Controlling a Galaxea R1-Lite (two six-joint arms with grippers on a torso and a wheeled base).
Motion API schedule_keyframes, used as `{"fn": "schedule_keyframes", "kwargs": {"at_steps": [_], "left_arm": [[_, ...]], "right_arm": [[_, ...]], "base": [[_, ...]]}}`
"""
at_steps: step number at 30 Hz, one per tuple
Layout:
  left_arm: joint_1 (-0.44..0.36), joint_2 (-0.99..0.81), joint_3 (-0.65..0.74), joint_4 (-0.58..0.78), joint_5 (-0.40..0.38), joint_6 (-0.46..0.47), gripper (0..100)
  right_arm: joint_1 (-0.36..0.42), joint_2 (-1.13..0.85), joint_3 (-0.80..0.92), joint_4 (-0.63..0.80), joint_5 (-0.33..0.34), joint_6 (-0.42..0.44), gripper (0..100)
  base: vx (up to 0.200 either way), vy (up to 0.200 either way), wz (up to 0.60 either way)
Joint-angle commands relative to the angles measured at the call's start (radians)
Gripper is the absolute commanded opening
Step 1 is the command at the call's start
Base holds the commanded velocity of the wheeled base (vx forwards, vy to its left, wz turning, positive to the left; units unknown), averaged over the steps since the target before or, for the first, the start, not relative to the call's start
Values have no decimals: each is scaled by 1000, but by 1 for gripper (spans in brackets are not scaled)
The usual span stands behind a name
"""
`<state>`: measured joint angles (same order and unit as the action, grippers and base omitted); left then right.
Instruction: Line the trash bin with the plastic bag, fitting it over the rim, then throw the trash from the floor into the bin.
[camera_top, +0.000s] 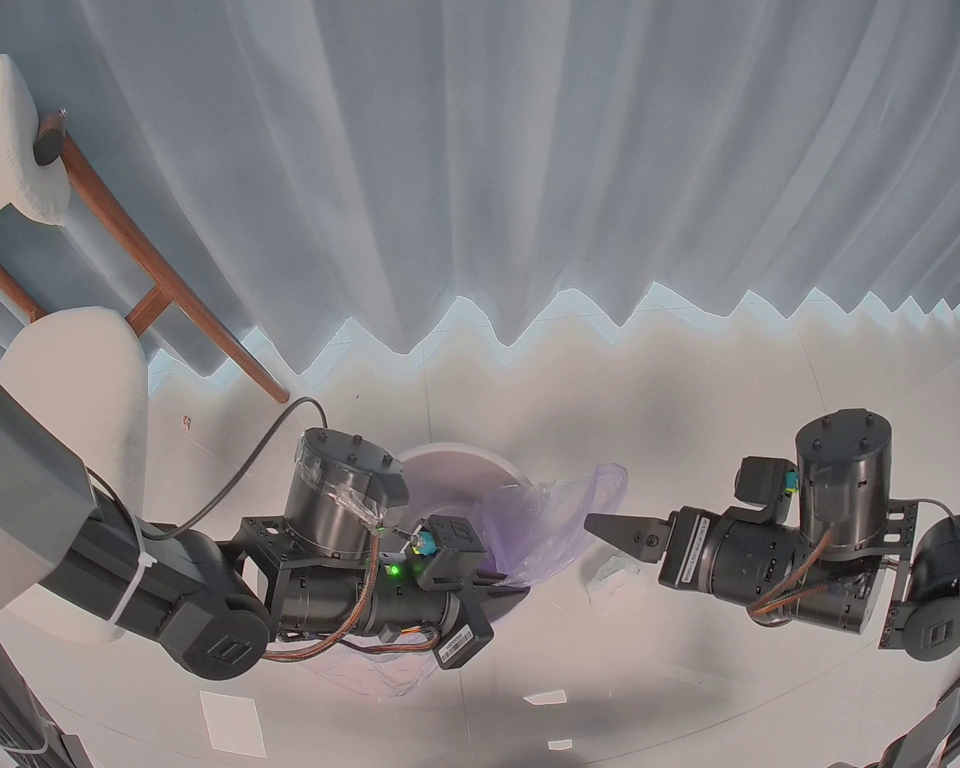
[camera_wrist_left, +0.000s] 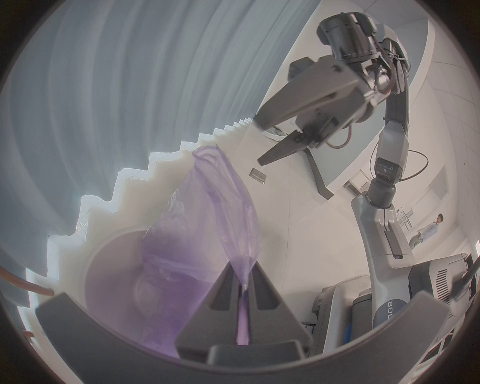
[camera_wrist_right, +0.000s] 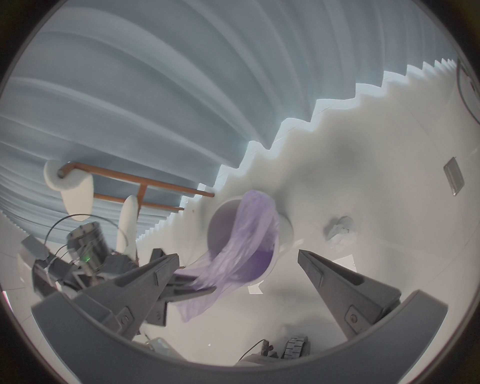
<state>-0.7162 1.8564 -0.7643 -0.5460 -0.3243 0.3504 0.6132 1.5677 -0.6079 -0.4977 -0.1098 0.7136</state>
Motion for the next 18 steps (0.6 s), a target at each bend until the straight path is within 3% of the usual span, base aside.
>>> {"fn": "schedule_keyframes", "kwargs": {"at_steps": [1,9,18], "left_arm": [[-3,3,-1,-9,2,-2,0],[-3,14,-1,-22,14,-14,0],[-5,27,-13,-40,13,-21,0]], "right_arm": [[-58,75,-29,-5,-14,-14,100],[-181,127,-55,-22,-16,-37,100],[-184,153,-78,-36,-13,-40,100]], "base": [[0,0,0],[0,0,0],[0,0,0]]}}
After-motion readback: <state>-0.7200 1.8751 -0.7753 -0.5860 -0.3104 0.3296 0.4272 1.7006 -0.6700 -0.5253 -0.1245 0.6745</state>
